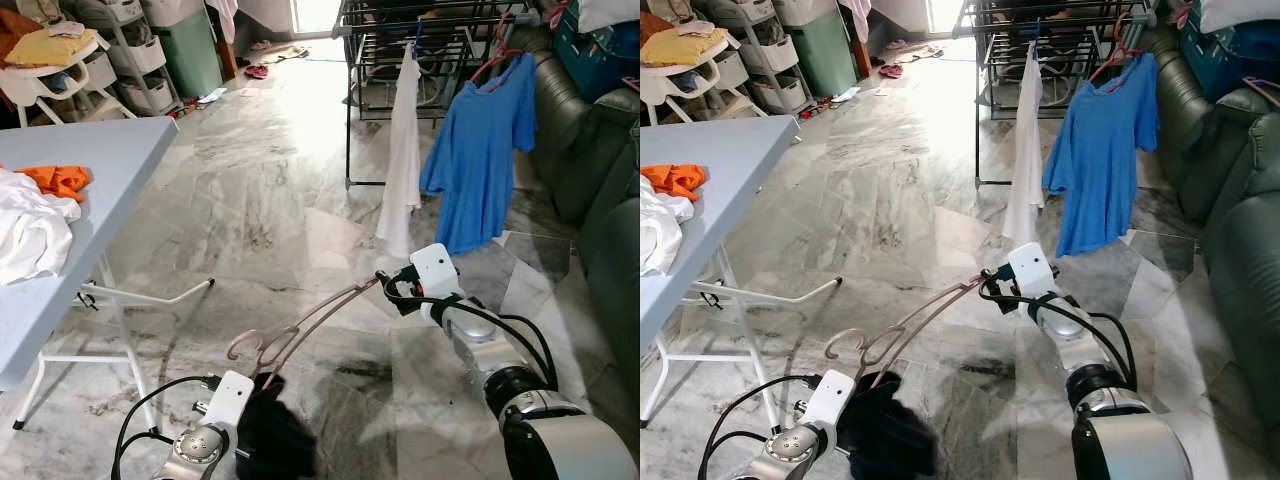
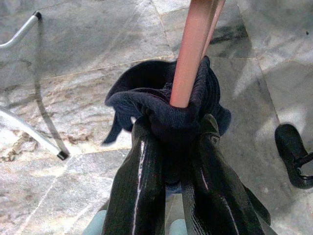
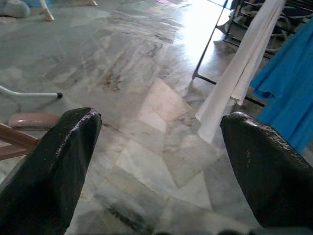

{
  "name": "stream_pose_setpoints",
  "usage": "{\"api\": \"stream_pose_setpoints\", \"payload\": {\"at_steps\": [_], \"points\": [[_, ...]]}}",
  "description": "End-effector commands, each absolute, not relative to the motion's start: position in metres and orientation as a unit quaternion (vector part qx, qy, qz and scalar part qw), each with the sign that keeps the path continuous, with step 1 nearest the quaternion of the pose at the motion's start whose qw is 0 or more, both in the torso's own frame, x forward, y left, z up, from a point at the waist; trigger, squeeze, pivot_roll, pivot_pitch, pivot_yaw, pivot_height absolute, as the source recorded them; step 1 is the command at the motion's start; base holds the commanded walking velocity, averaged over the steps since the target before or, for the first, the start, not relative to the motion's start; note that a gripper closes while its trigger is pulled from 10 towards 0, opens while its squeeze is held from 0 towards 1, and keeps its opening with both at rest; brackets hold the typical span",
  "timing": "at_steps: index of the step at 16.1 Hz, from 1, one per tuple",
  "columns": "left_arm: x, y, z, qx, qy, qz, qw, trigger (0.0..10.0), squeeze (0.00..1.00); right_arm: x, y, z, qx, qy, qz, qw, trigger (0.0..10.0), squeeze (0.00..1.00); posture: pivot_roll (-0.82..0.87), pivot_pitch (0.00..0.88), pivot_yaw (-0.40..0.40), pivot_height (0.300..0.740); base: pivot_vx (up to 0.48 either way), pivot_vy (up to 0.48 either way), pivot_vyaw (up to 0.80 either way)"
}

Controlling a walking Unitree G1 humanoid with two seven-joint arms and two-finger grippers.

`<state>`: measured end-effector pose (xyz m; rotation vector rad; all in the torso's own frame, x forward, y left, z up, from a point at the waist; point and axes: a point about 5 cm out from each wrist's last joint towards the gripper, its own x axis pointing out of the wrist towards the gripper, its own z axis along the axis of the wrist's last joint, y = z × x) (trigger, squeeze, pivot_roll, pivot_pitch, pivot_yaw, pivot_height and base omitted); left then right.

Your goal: Hang hanger

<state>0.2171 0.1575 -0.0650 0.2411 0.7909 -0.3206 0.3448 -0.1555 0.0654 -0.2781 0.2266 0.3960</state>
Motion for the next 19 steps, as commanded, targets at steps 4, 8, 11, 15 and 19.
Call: {"api": "stream_pose_setpoints", "payload": {"at_steps": [4, 8, 11, 15, 19], "points": [[0.239, 0.145, -0.049, 0.112, 0.329, -0.176, 0.921, 10.0, 0.00, 0.324, -0.134, 0.040, -0.126, 0.161, 0.297, 0.933, 10.0, 0.00, -0.17, 0.000, 0.119, 0.740, 0.000, 0.000, 0.00], [0.239, 0.147, -0.049, 0.117, 0.328, -0.177, 0.921, 10.0, 0.00, 0.314, -0.134, 0.031, -0.186, 0.173, 0.345, 0.904, 10.0, 0.00, -0.17, 0.000, 0.121, 0.740, 0.000, 0.000, 0.00], [0.240, 0.147, -0.048, 0.114, 0.326, -0.176, 0.922, 10.0, 0.00, 0.310, -0.138, 0.028, -0.331, 0.146, 0.355, 0.862, 10.0, 0.00, -0.17, 0.000, 0.122, 0.740, 0.000, 0.000, 0.00], [0.240, 0.142, -0.048, 0.111, 0.325, -0.185, 0.921, 10.0, 0.00, 0.317, -0.137, 0.033, -0.444, 0.088, 0.302, 0.839, 10.0, 0.00, -0.17, 0.000, 0.124, 0.740, 0.000, 0.000, 0.00], [0.240, 0.138, -0.048, 0.107, 0.323, -0.194, 0.920, 10.0, 0.00, 0.315, -0.129, 0.030, -0.481, 0.061, 0.293, 0.824, 10.0, 0.00, -0.17, 0.000, 0.126, 0.740, 0.000, 0.000, 0.00]]}}
